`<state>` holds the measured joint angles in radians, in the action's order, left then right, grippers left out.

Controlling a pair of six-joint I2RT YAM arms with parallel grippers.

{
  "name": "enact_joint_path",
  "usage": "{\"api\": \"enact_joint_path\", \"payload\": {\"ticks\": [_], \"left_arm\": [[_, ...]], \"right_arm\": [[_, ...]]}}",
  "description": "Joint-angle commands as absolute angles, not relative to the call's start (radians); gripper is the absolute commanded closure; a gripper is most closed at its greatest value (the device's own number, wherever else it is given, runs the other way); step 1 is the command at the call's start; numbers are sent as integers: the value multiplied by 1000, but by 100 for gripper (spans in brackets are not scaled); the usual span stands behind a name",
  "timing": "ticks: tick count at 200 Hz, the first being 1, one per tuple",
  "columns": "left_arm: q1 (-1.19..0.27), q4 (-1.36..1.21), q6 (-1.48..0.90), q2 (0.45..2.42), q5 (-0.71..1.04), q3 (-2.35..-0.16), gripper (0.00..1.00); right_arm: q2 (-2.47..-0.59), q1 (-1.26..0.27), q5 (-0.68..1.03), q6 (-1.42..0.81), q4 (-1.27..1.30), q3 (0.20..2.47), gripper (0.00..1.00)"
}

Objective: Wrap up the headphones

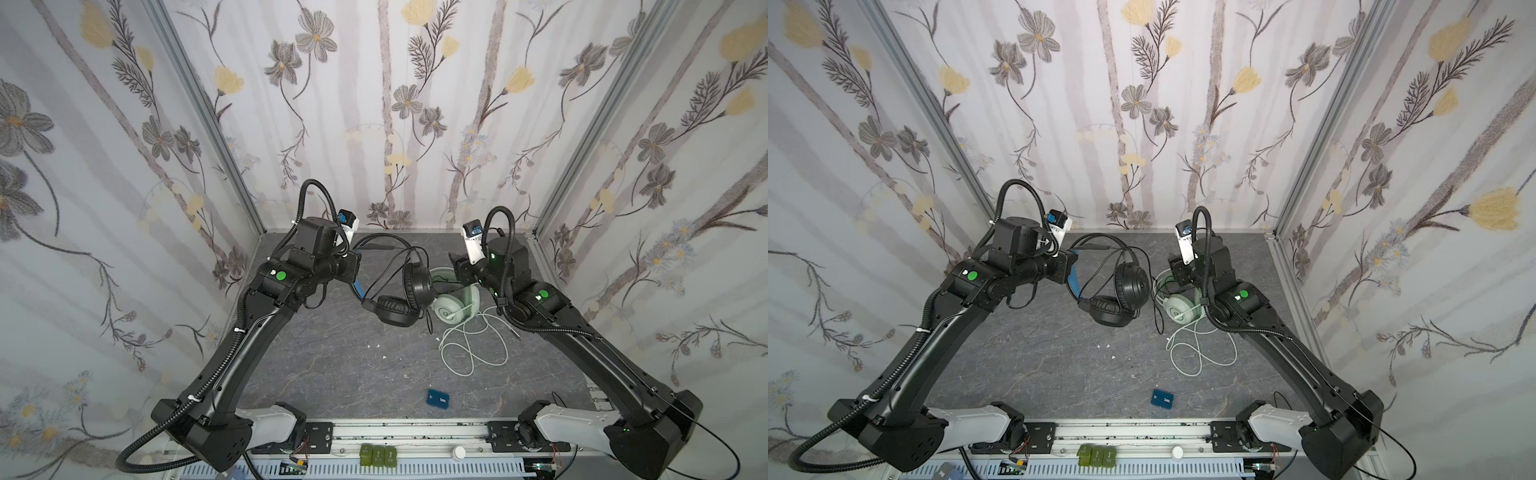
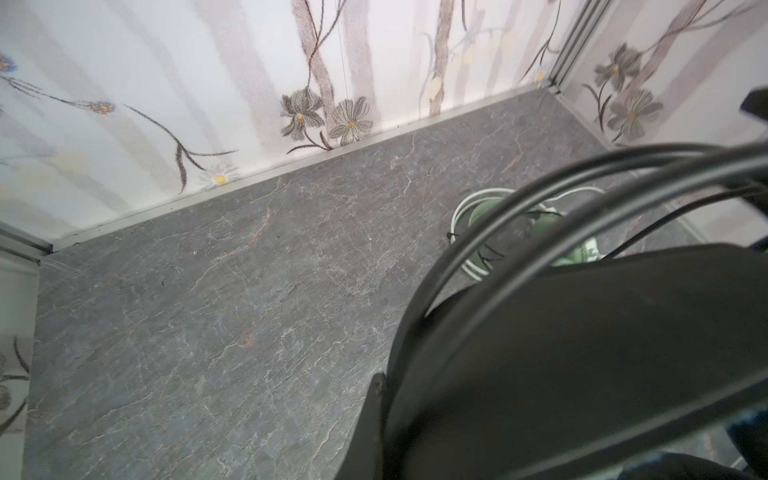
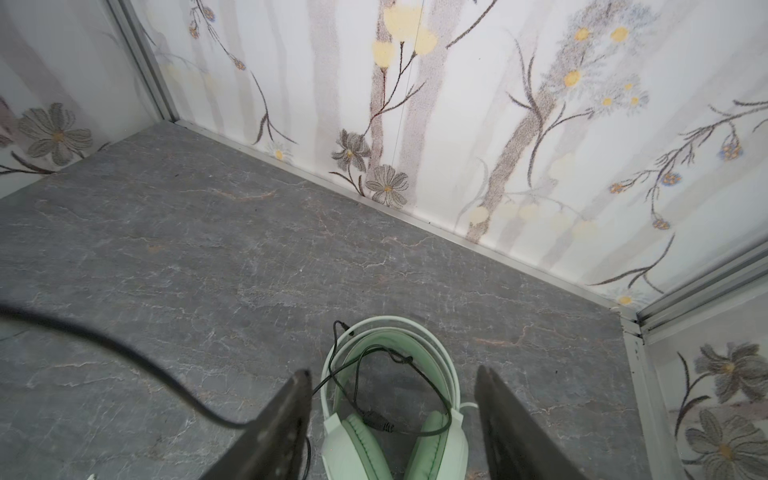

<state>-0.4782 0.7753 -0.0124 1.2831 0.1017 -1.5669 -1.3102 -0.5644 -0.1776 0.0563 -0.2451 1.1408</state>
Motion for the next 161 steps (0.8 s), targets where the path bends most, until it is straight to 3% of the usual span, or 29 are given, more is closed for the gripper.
{"api": "enact_joint_path", "payload": {"ticks": [1,54,161], "left_arm": [[-476,726,-137,1270,196,-1612,100],[-472,757,-158,1310,202,-1774,100],[-473,757,-221,1401,254,-1934,100]], "right_arm": [[-1225,-543,22,3,-24,1019,19],[-1248,-528,274,-88,237,861,14],[-1550,-515,579,-197,515,963,15]]}}
